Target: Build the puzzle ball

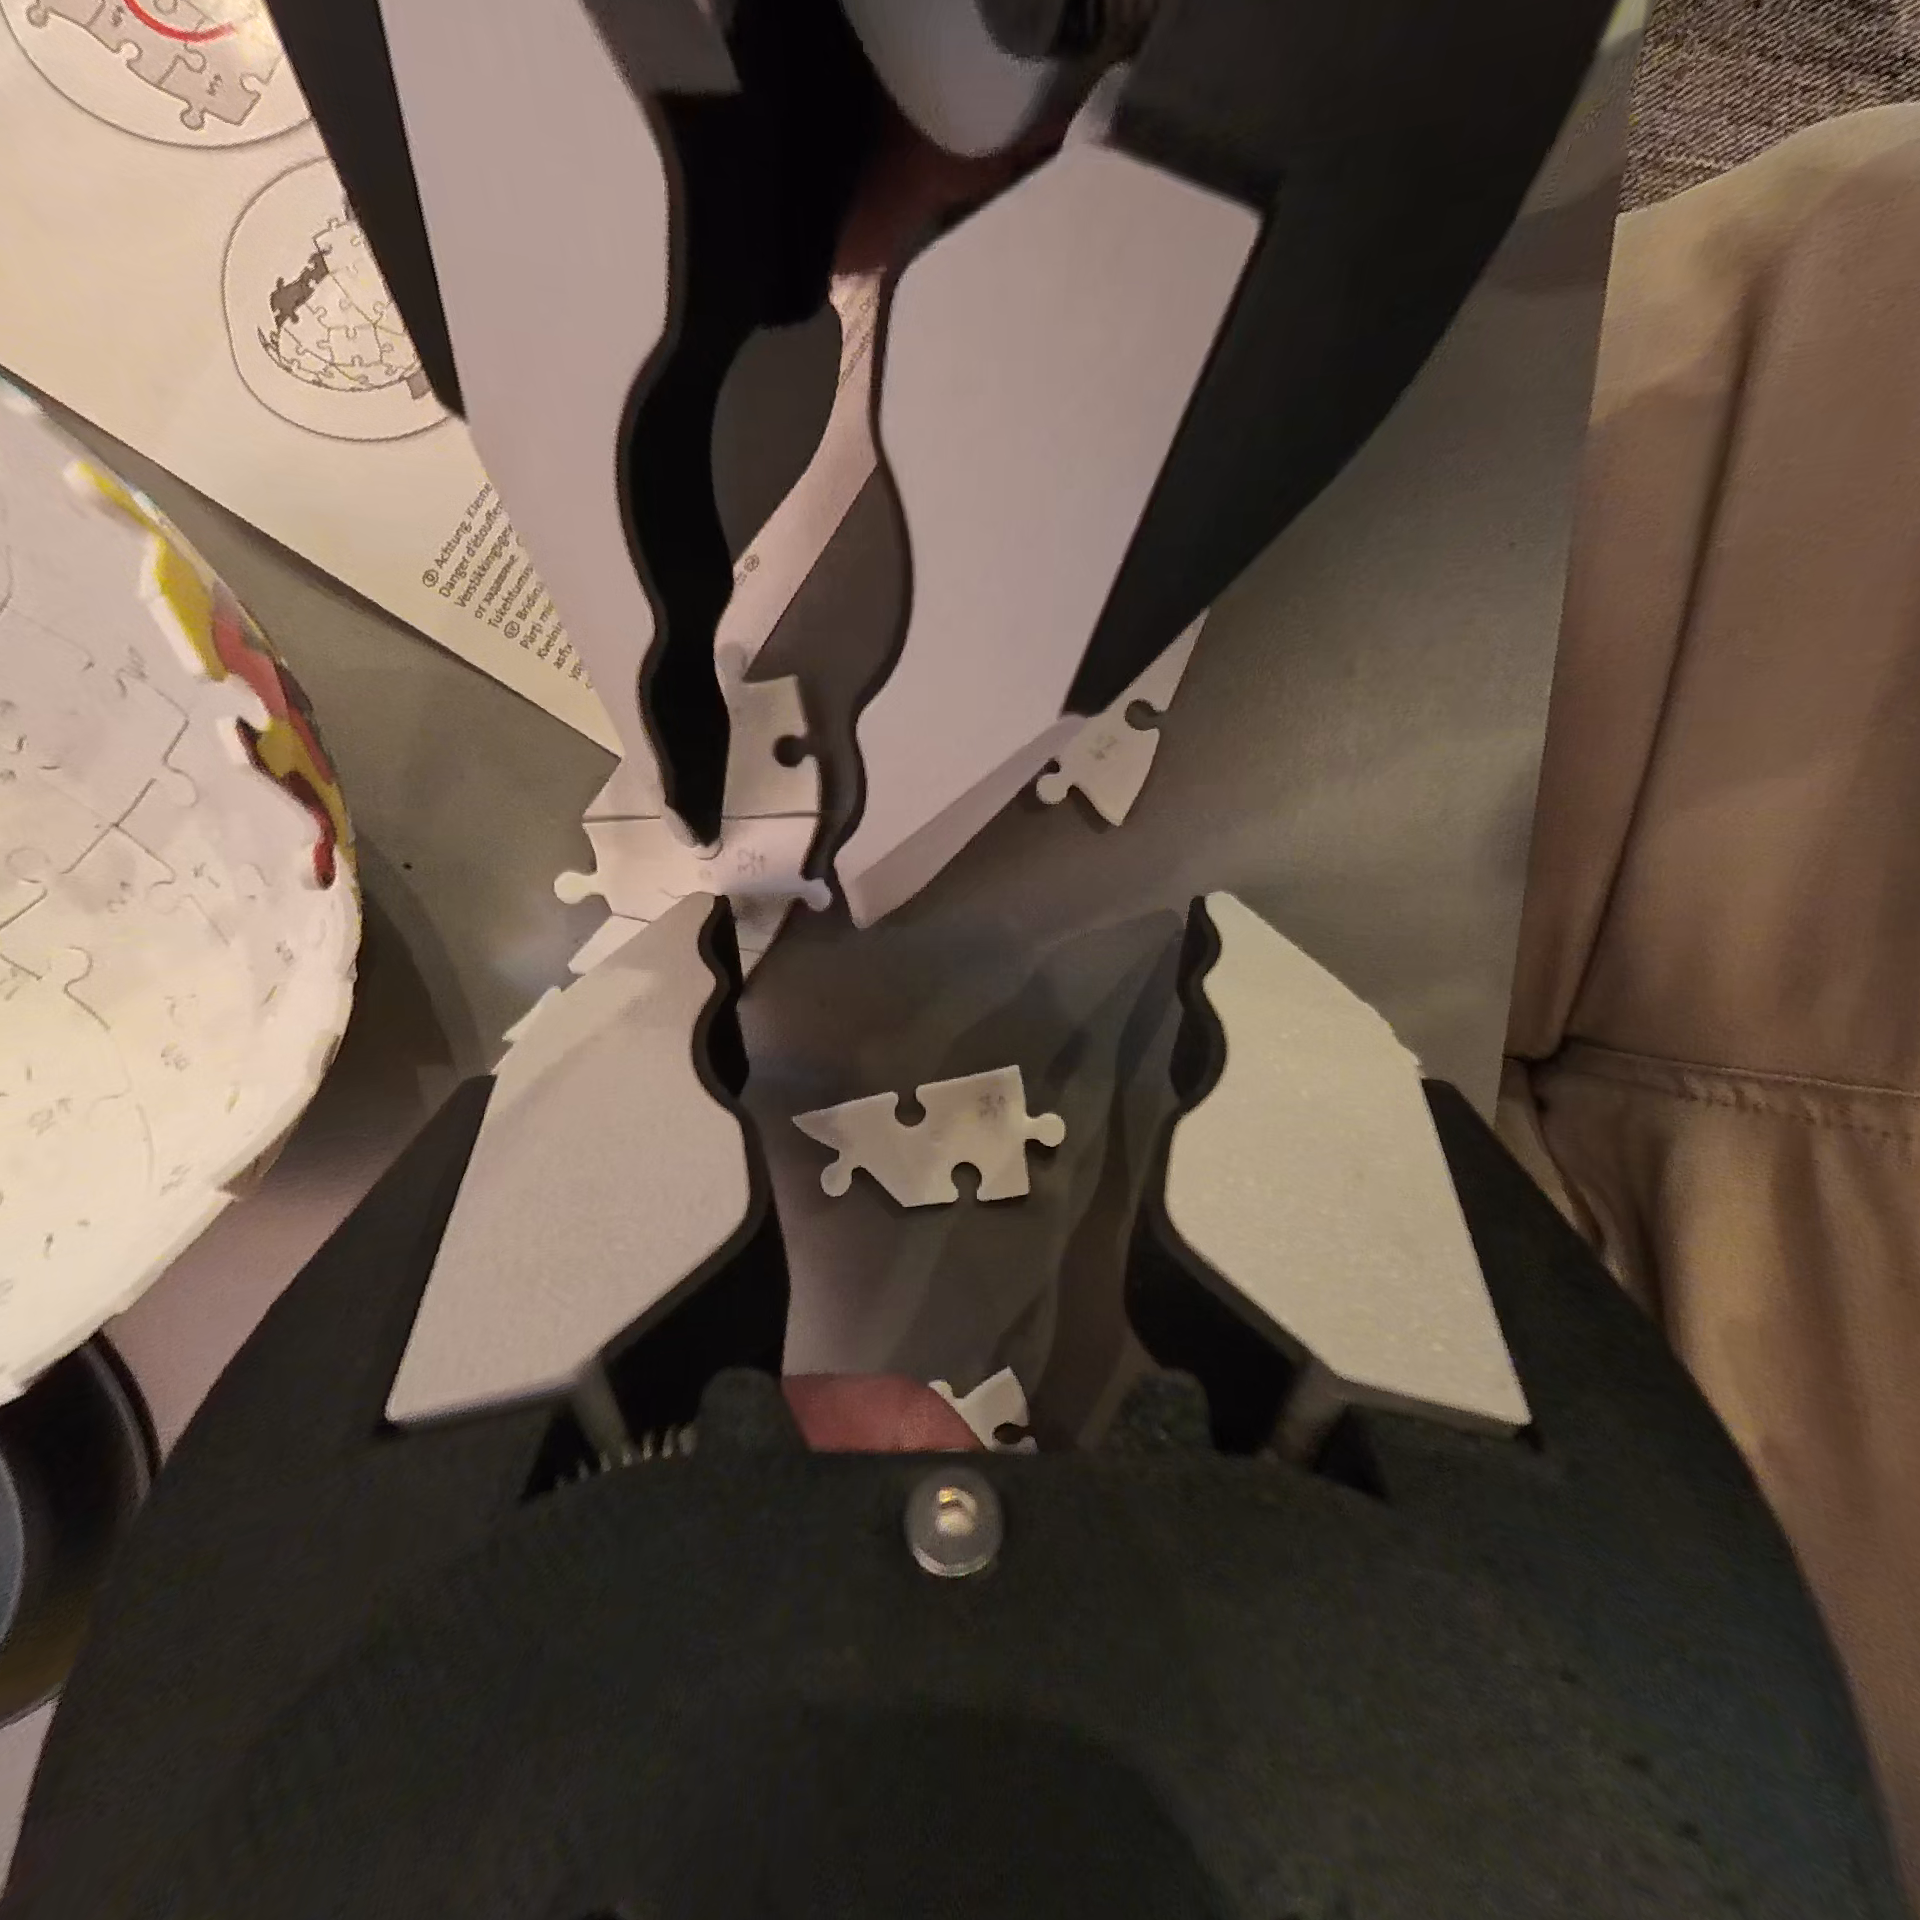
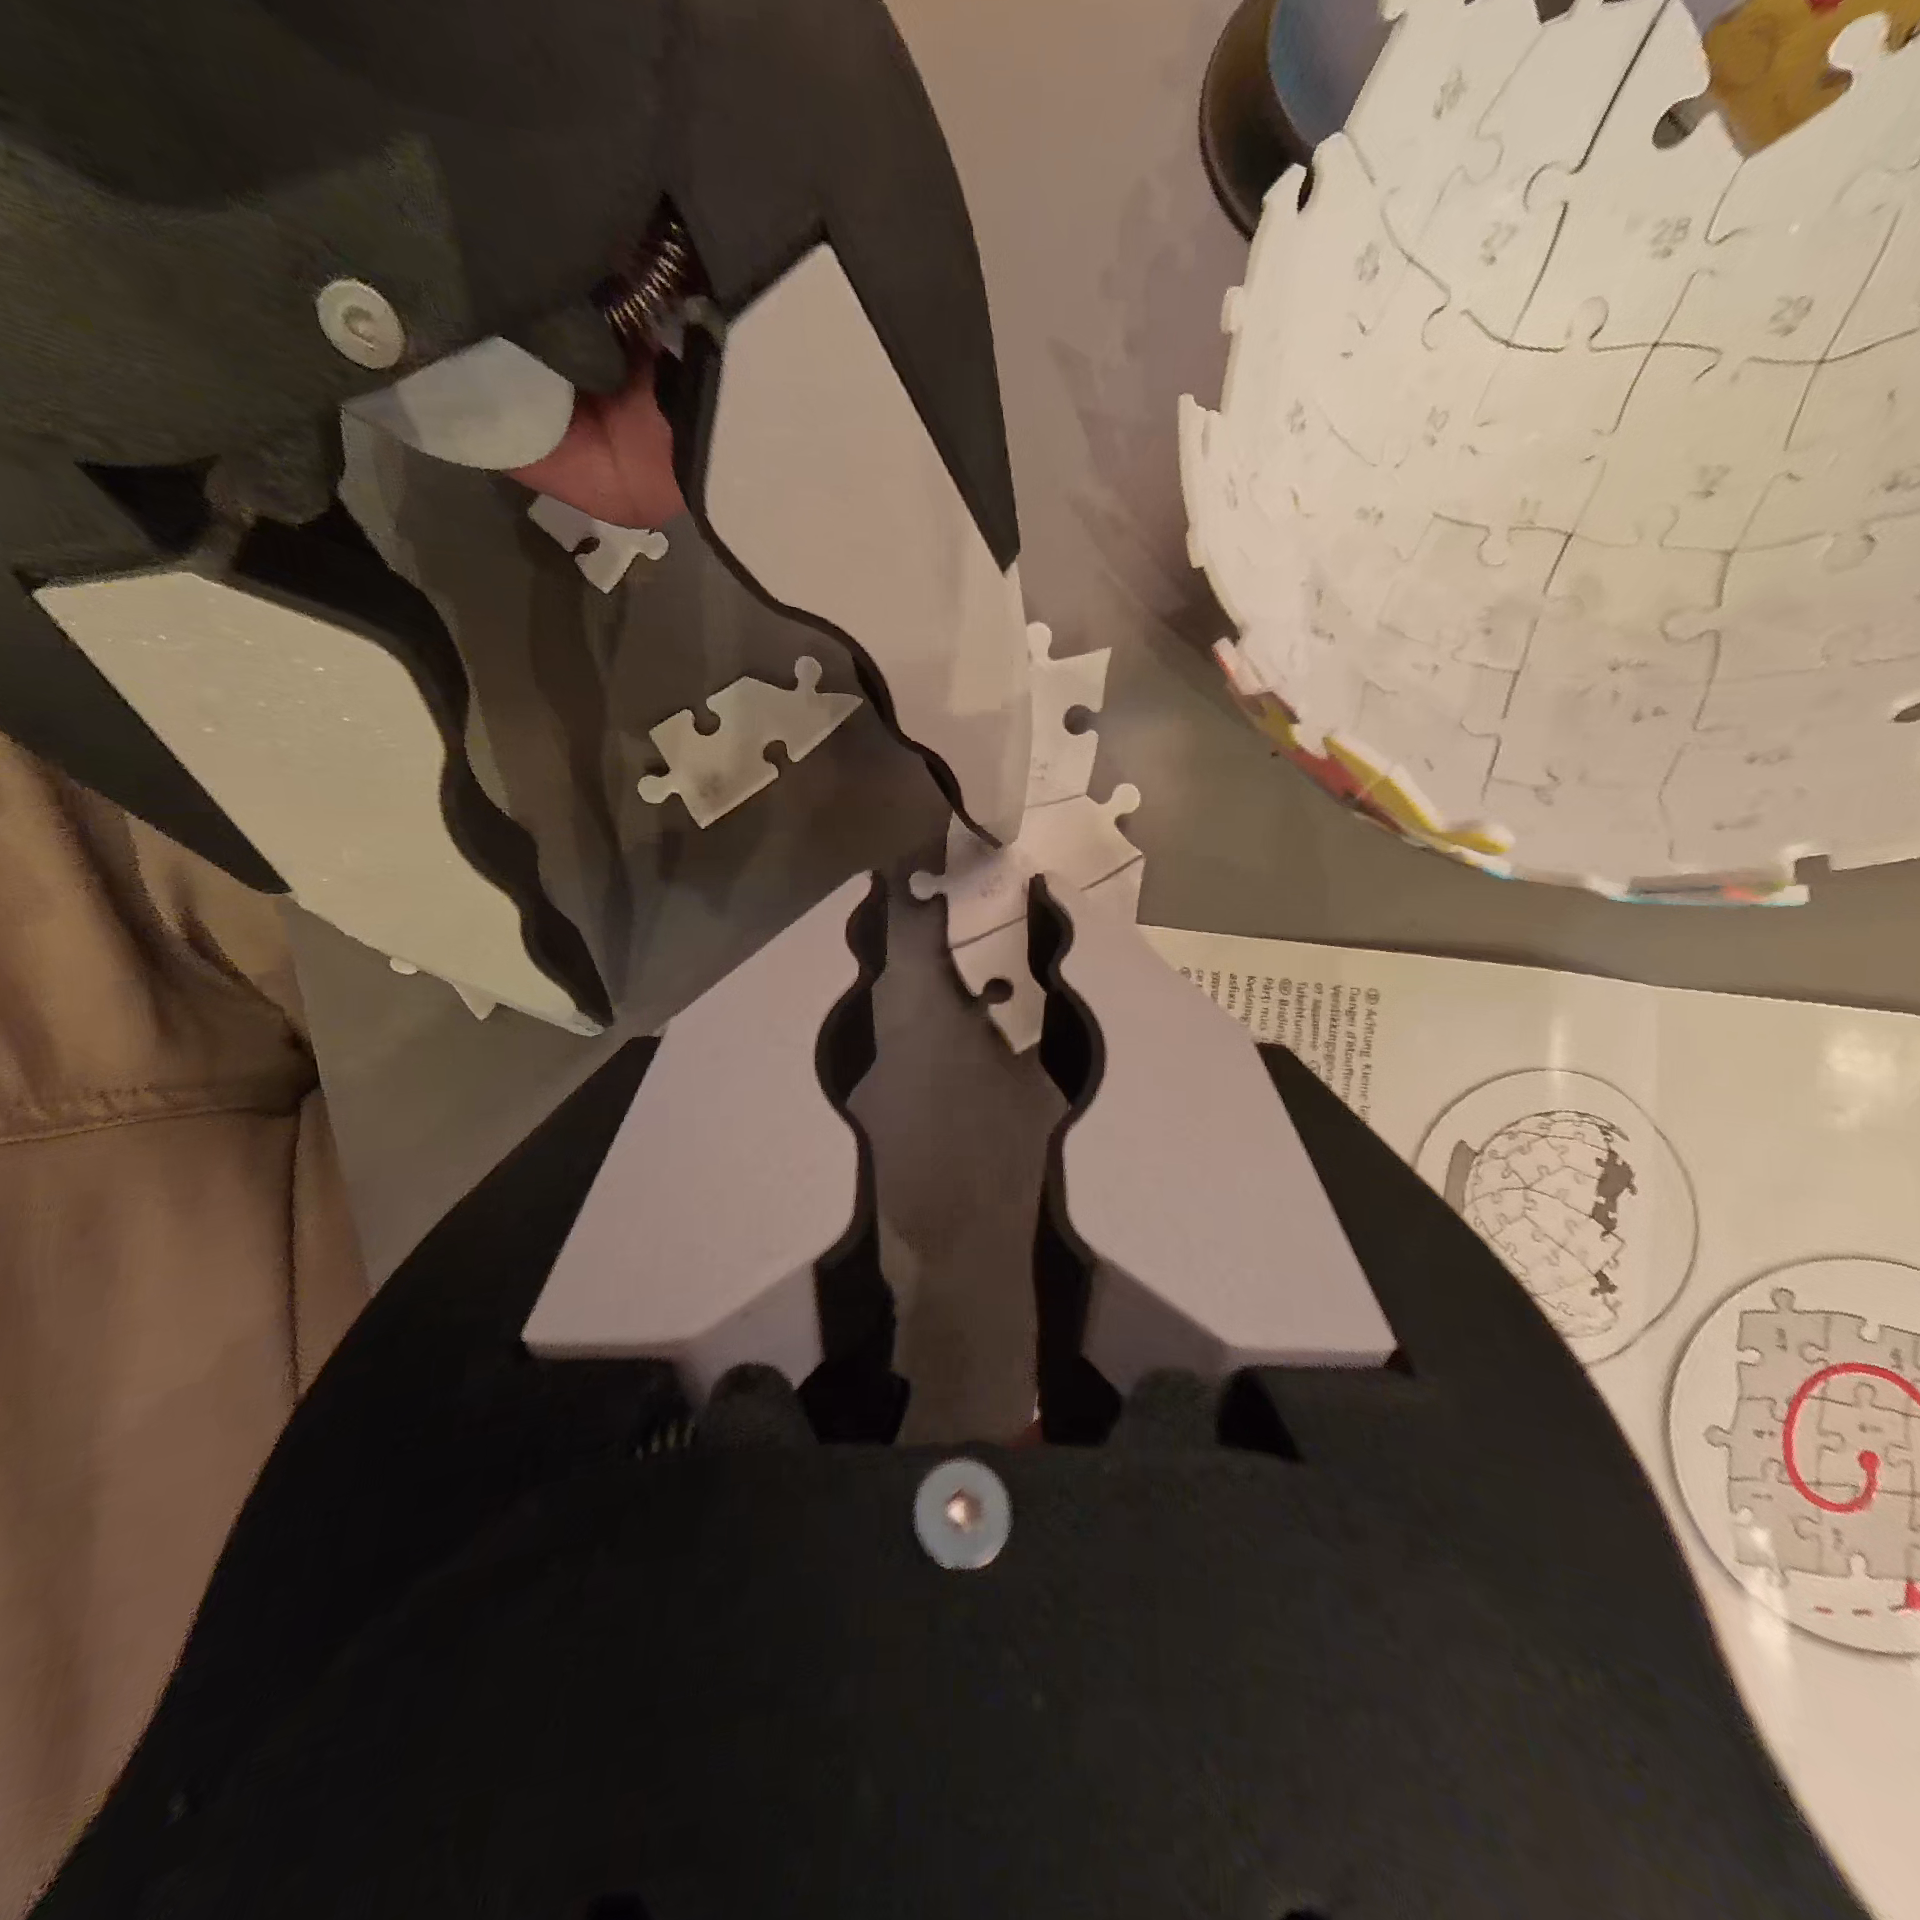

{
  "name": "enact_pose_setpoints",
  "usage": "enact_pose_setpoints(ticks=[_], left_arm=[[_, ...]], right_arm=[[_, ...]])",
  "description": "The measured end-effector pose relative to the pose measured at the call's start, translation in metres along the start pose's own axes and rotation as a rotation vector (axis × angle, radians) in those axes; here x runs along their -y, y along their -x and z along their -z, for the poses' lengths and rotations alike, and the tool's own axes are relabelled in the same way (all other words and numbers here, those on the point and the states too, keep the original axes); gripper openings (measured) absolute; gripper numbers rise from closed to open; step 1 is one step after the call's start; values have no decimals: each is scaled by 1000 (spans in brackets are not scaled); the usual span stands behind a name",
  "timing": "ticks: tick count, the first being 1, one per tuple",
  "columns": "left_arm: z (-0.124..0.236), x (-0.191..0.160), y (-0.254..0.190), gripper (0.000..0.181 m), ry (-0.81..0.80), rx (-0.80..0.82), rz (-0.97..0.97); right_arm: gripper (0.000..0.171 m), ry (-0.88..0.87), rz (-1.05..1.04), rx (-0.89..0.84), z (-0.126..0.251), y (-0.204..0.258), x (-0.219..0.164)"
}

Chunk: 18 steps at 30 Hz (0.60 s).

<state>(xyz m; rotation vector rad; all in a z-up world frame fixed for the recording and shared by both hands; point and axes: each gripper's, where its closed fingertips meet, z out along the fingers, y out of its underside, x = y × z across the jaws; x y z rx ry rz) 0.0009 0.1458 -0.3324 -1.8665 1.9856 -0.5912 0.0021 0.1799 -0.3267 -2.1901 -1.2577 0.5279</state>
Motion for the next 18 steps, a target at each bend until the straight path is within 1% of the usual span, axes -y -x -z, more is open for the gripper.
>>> enact_pose_setpoints(ticks=[4, 9, 15, 18], left_arm=[[0, 0, 0, 81, 6, 1, -4], [2, -2, 0, 80, 6, -6, -4], [15, 0, 8, 80, -16, 11, 13], [11, -1, 5, 80, -1, 11, -1]], right_arm=[[21, 4, -2, -14, -1, -2, -2], [21, 32, 7, -25, -2, -2, -3], [21, 21, -17, -19, -1, -2, -3], [21, 17, -35, -15, -2, -2, -3]])
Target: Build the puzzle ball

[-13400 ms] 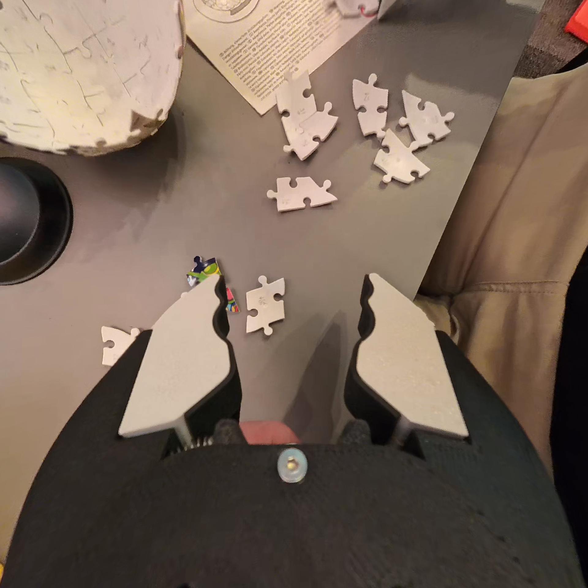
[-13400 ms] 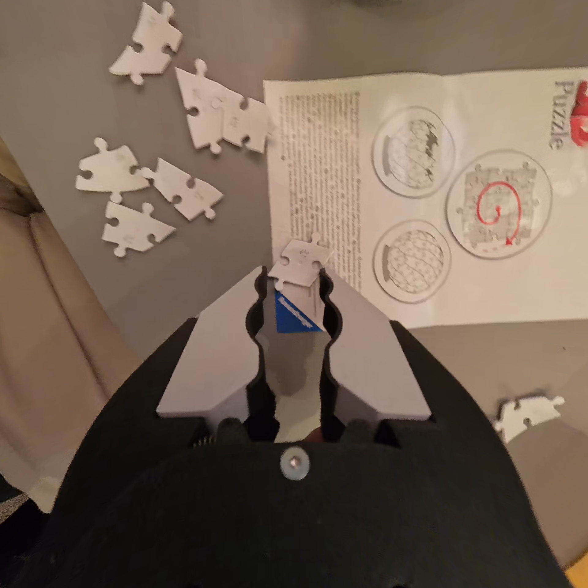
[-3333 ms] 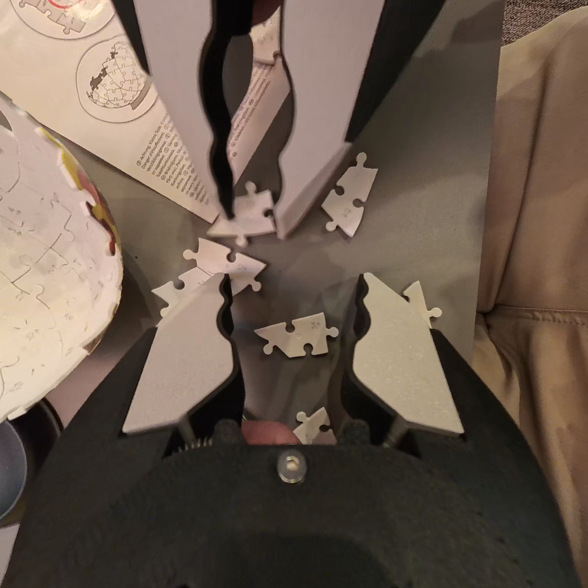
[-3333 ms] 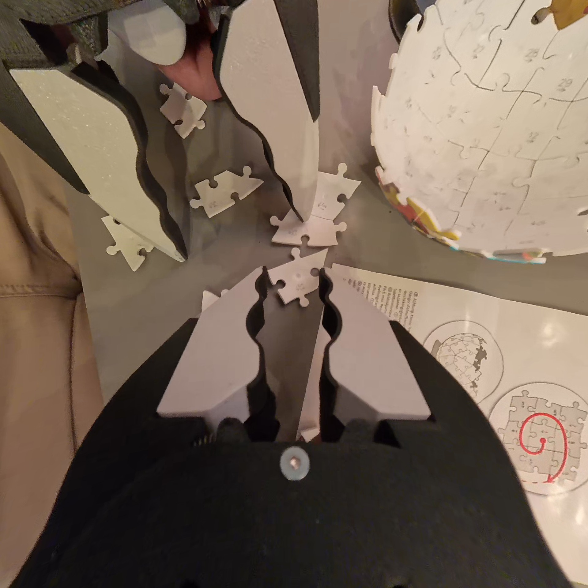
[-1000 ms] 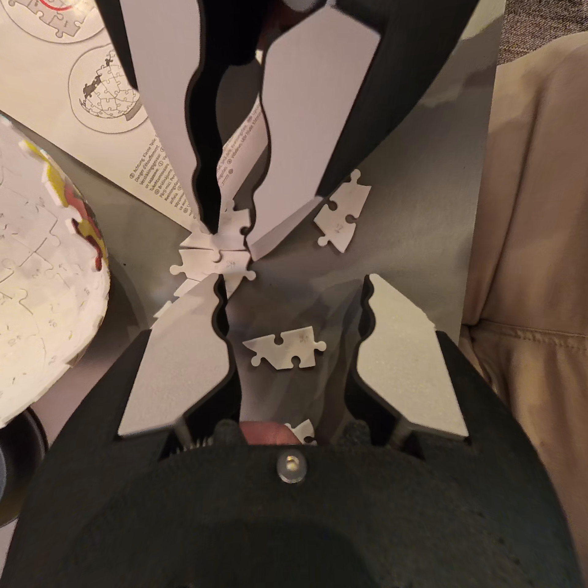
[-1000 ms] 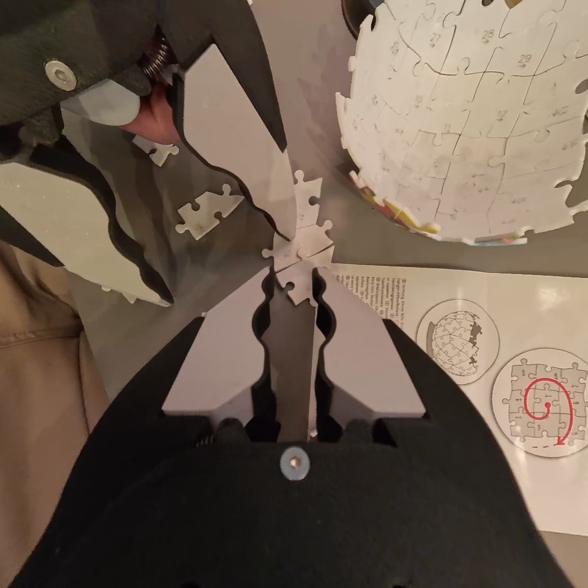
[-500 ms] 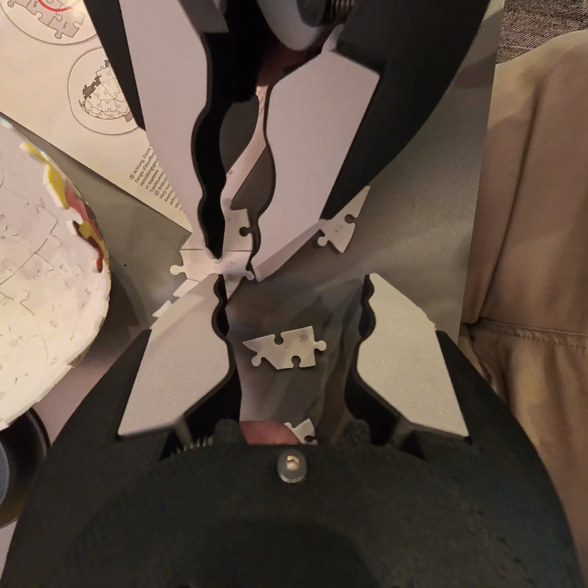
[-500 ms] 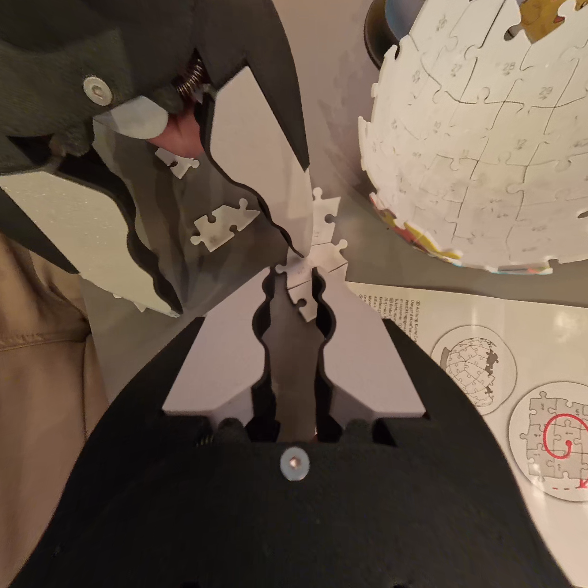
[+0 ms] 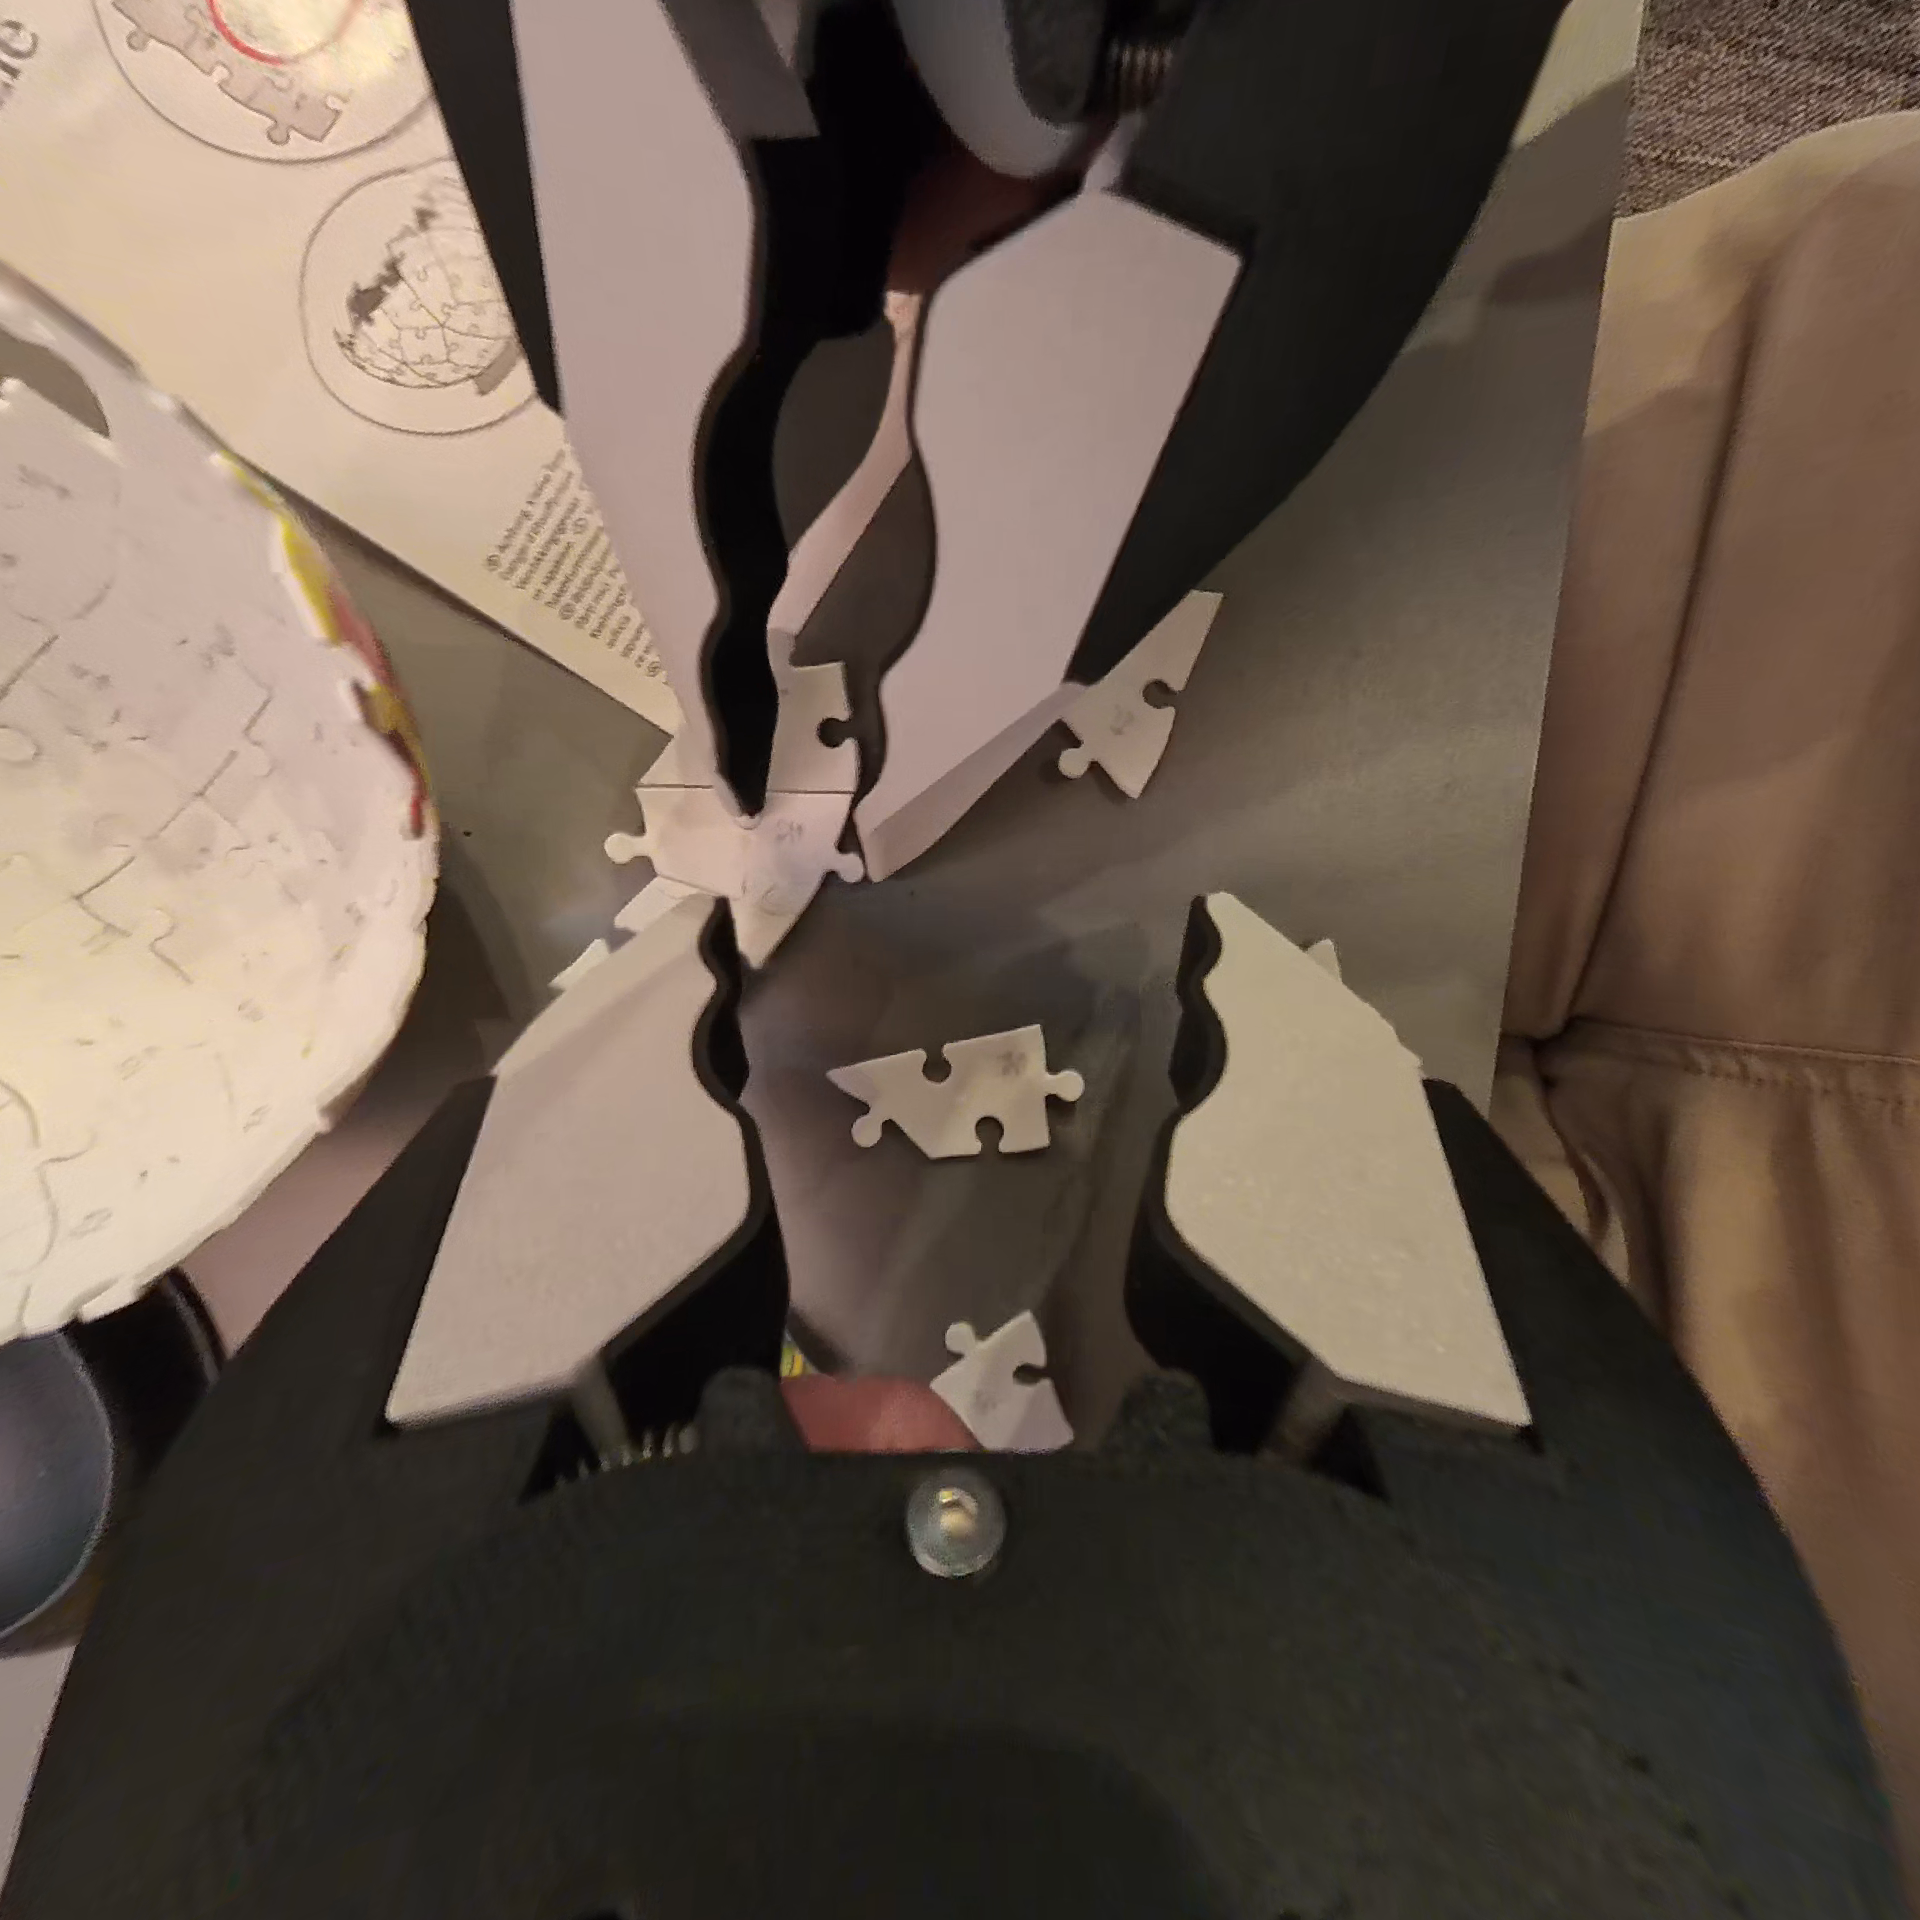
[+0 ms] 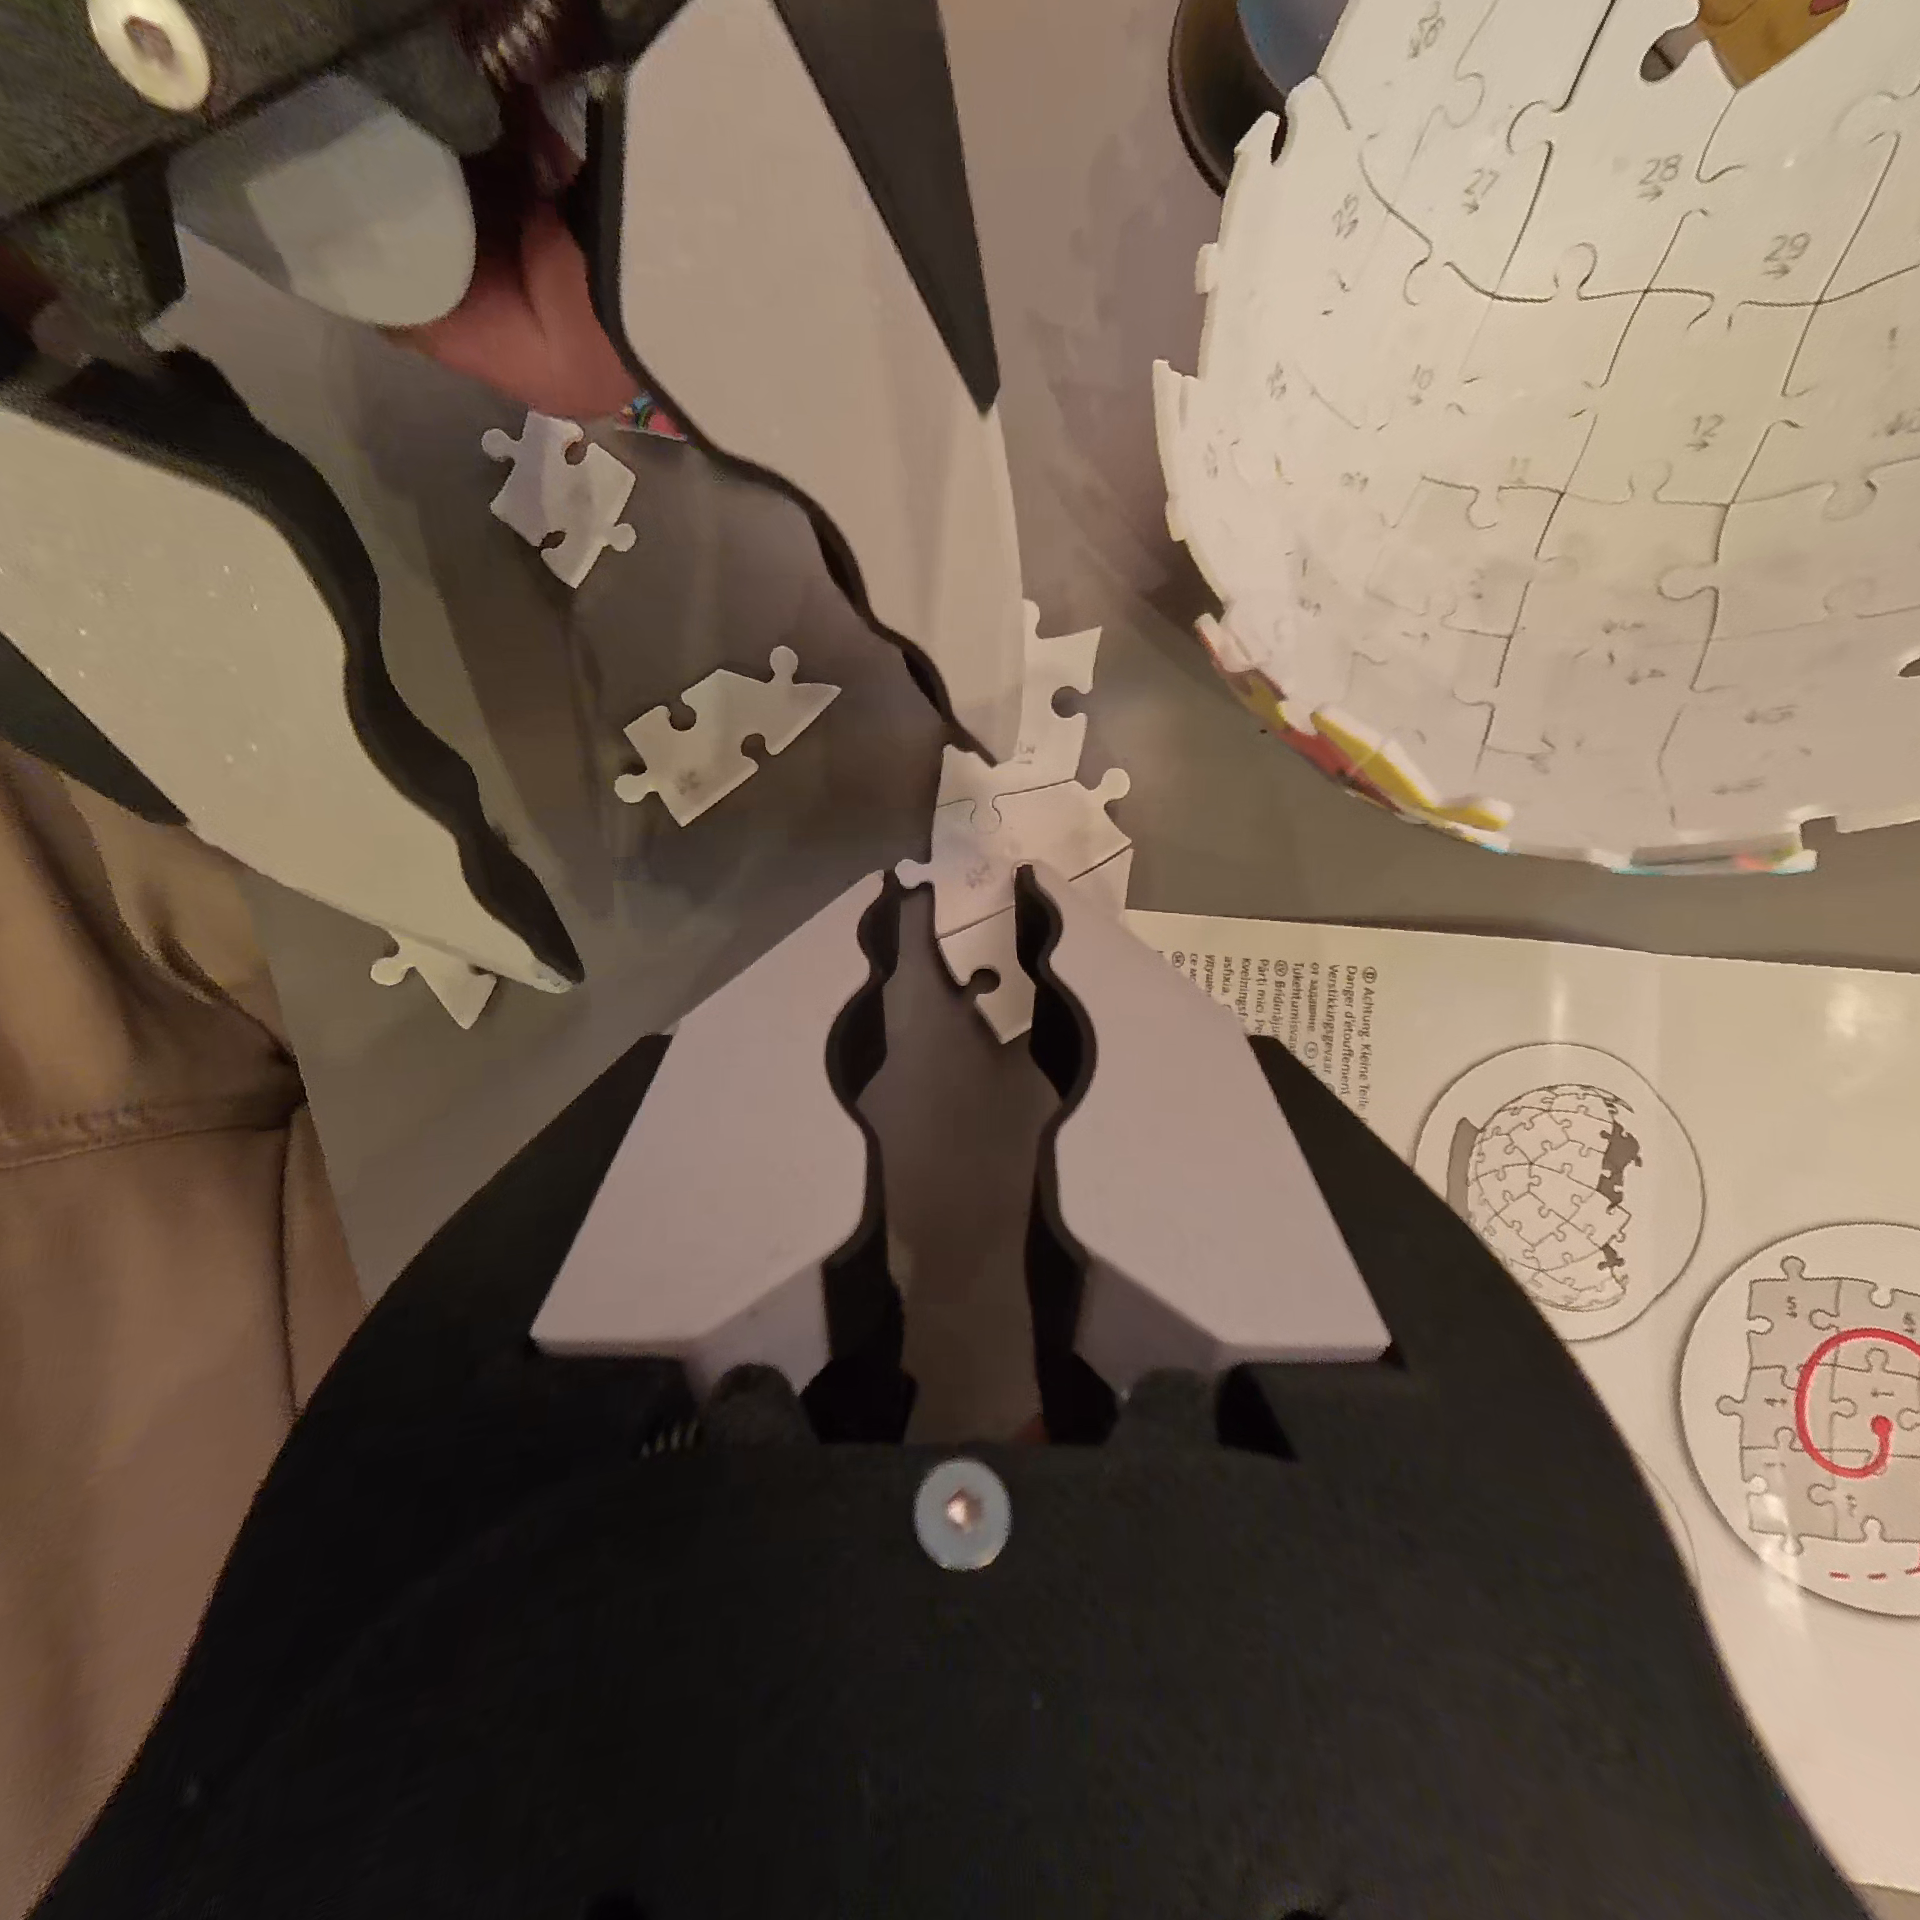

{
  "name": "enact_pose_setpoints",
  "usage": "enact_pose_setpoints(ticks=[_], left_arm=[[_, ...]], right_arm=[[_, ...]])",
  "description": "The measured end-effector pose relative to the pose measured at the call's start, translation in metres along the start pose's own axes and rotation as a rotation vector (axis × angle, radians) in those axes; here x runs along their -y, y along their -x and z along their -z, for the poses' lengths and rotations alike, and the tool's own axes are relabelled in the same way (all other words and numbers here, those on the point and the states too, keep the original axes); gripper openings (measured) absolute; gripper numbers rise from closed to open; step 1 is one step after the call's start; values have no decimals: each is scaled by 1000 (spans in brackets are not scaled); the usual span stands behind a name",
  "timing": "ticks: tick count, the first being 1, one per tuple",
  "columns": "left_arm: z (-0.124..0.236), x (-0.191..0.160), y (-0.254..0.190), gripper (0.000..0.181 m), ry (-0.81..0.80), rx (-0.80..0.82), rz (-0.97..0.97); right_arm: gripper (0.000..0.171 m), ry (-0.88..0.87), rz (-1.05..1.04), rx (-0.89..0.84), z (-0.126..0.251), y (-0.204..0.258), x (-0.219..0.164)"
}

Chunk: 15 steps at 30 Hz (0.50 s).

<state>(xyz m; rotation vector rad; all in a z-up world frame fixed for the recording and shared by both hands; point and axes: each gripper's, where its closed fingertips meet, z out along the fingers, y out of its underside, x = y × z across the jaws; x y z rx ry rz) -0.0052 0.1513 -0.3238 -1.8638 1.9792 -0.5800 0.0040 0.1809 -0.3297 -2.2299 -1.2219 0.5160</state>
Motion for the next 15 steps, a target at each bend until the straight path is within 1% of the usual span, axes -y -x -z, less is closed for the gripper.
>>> enact_pose_setpoints(ticks=[4, 7, 9, 10, 15], left_arm=[[-9, -4, -3, 81, 17, 1, -16], [-9, -3, -2, 80, 8, -4, -8], [-9, -3, -2, 80, 8, -3, -9], [-9, -3, -2, 80, 9, -3, -9], [-4, -4, 1, 80, 3, 7, -7]], right_arm=[[22, -6, -13, 8, 0, 0, 0], [23, -27, -37, 44, 1, 3, 1], [37, -21, -53, 83, 2, 10, 3], [38, -20, -50, 88, 4, 11, 3], [42, -126, -96, 43, 36, -9, 12]])
